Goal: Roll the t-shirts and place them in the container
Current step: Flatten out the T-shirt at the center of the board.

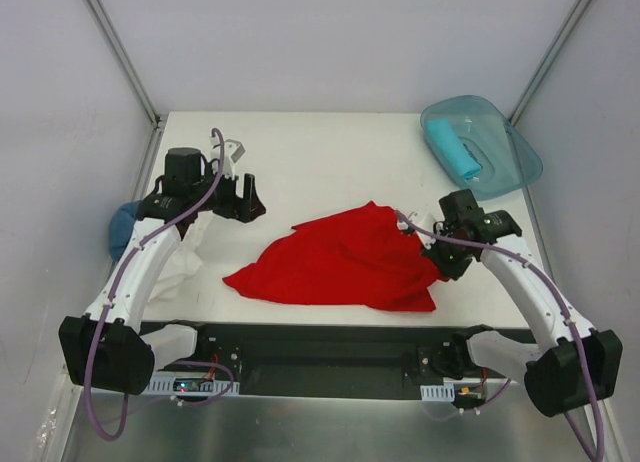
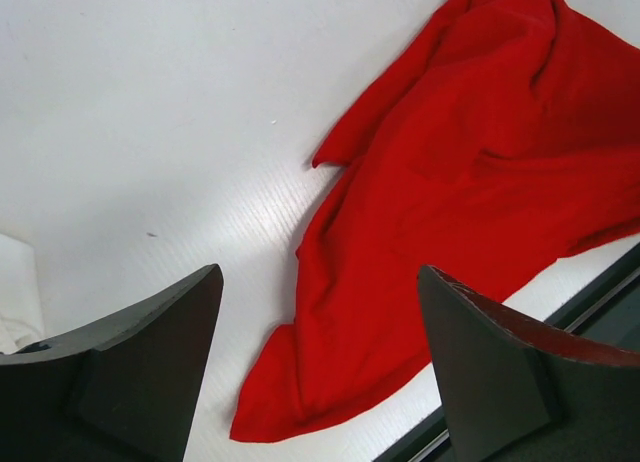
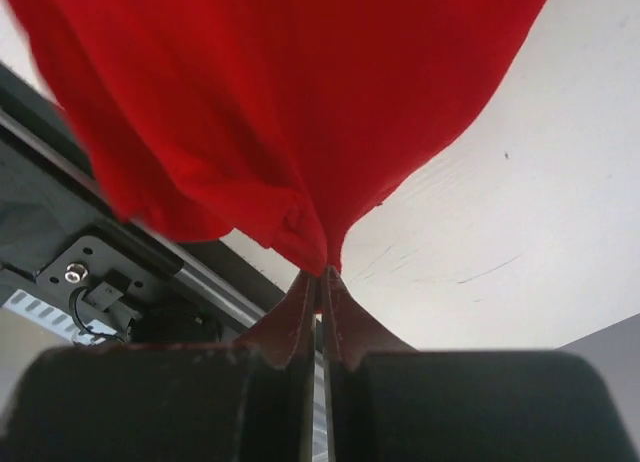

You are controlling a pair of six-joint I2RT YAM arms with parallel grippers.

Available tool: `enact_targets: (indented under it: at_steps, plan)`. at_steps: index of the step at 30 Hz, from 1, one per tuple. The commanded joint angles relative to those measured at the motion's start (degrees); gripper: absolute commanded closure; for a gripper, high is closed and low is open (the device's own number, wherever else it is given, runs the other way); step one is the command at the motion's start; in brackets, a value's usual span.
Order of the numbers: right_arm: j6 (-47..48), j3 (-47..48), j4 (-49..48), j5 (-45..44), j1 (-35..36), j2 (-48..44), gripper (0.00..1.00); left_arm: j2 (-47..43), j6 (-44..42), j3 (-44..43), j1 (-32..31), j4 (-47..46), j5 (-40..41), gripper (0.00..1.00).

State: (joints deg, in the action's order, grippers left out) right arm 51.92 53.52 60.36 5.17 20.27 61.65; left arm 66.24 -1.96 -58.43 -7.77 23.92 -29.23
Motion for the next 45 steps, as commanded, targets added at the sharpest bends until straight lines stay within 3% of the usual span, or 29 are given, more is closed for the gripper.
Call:
enact_targets:
  at_steps: [1, 4, 8, 10, 11, 12, 14, 20, 24, 26, 31, 40, 43, 45]
  plan:
    - [-1.55, 6.41, -1.73, 2.11, -4.10, 3.73, 0.98, -0.76, 1.86, 1.13, -0.49, -2.04, -7.91, 0.21]
    - [-4.10, 11.07, -2.88, 4.92, -4.98, 7.43, 0.98, 0.47, 1.87, 2.71, -4.70, -4.75, -15.03, 0.20]
    - [-7.26, 15.91, -2.87, 7.66, -6.55, 12.26, 0.99, 5.46, -0.32, 1.49, -14.36, -6.08, -14.72, 0.21]
    - [-9.80, 16.62, -4.19, 5.91, -7.35, 15.33, 0.93, 7.41, -2.08, 0.69, -17.88, -6.08, -13.49, 0.21]
    - [-10.34, 16.71, -5.85, 4.69, -7.96, 16.21, 0.82, 9.33, -2.17, -0.27, -18.42, -5.99, -12.26, 0.23]
    - [-10.70, 16.71, -6.82, 2.59, -8.40, 17.27, 0.44, 10.04, -2.00, -0.71, -18.68, -6.08, -11.90, 0.23]
    - [-10.00, 17.76, -8.93, -0.15, -9.63, 19.12, 0.30, 10.58, -2.09, -1.59, -18.77, -5.99, -10.33, 0.23]
    - [-1.51, 22.77, -1.94, 4.57, -16.58, 19.66, 0.32, 8.21, -7.62, 0.94, -18.77, -3.36, -7.76, 0.23]
    - [11.52, 17.95, 8.88, 17.22, -15.62, 16.84, 0.32, 8.82, -7.62, 2.97, -18.95, -3.44, -10.14, 0.24]
    - [12.68, 15.23, 11.35, 17.25, -12.03, 16.92, 0.32, 8.91, -7.62, 3.41, -18.95, -3.27, -9.88, 0.24]
    - [5.23, 9.50, 8.48, 13.74, -5.96, 24.03, 0.32, 7.68, -8.15, 2.80, -18.86, -0.64, -8.04, 0.24]
    - [-3.83, 12.04, 8.54, 7.14, -5.77, 40.89, 0.34, 4.61, -11.32, 2.01, -16.67, 1.91, -4.08, 0.24]
    - [-4.98, 13.80, 8.11, 6.96, -5.16, 44.60, 0.41, 3.99, -11.58, 1.57, -13.95, 2.44, -3.55, 0.24]
    - [-5.60, 16.96, 8.63, 6.69, -3.50, 46.01, 0.60, 3.73, -12.72, 1.13, -13.06, 3.50, -2.76, 0.24]
